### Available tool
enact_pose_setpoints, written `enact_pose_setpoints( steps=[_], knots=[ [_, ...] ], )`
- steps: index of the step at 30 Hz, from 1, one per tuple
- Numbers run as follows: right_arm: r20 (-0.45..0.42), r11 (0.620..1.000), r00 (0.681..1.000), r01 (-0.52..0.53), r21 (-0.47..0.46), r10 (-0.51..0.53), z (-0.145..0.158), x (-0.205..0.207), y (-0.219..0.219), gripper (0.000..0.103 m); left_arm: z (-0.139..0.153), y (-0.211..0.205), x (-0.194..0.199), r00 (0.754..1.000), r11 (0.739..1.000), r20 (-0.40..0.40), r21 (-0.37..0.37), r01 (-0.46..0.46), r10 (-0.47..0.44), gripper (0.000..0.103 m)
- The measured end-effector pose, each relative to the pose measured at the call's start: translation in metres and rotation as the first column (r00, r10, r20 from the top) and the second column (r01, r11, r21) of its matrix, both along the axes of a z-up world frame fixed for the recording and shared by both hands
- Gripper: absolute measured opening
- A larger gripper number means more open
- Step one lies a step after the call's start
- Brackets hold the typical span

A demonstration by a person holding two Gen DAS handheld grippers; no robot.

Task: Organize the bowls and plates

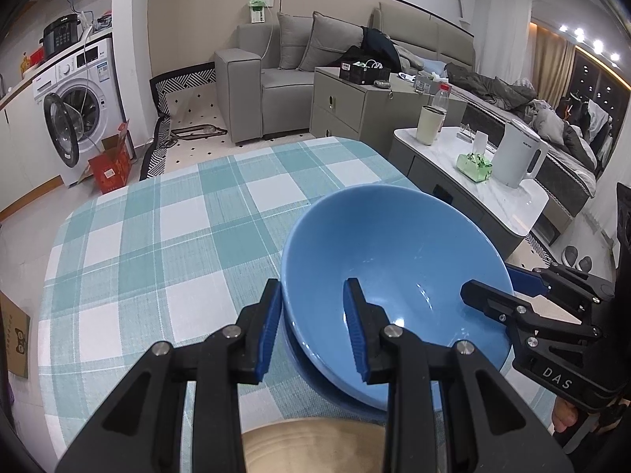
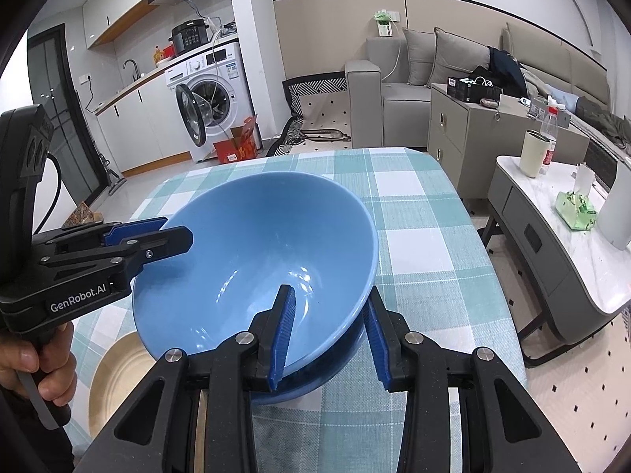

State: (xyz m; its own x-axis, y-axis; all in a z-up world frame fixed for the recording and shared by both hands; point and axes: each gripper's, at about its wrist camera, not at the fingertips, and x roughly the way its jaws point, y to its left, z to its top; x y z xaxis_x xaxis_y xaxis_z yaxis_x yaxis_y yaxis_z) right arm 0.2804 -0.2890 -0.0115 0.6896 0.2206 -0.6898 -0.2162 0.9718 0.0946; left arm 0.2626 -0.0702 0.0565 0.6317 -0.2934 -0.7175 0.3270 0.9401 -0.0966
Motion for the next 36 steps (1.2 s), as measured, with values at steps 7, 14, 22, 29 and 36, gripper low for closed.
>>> enact_pose_setpoints(
  steps=[7, 14, 22, 29, 36],
  knots=[
    [-0.002, 1.0, 1.0, -0.005, -0.027, 0.005, -0.007, 0.0, 0.003, 0.036, -0.006, -0.002, 0.0, 1.0, 1.0, -0.003, 0.023, -0.006, 0.006, 0.031],
    [-0.009, 0.999, 1.0, -0.002, -0.042, 0.001, -0.012, 0.0, 0.003, 0.036, -0.01, -0.002, 0.0, 1.0, 1.0, -0.011, 0.022, -0.004, 0.004, 0.031],
    [0.015, 0.994, 1.0, 0.003, -0.108, -0.001, -0.016, -0.003, 0.012, 0.036, -0.017, -0.004, 0.0, 1.0, 0.999, -0.018, 0.042, -0.003, 0.004, 0.031],
    [0.035, 0.979, 0.999, 0.009, -0.202, -0.002, -0.02, -0.003, 0.021, 0.037, -0.023, -0.003, 0.0, 1.0, 0.999, -0.029, 0.043, -0.002, 0.003, 0.031],
    [0.043, 0.973, 0.999, 0.014, -0.231, -0.005, -0.022, -0.004, 0.023, 0.037, -0.025, -0.003, -0.001, 1.0, 0.999, -0.028, 0.039, 0.001, 0.001, 0.031]
  ],
)
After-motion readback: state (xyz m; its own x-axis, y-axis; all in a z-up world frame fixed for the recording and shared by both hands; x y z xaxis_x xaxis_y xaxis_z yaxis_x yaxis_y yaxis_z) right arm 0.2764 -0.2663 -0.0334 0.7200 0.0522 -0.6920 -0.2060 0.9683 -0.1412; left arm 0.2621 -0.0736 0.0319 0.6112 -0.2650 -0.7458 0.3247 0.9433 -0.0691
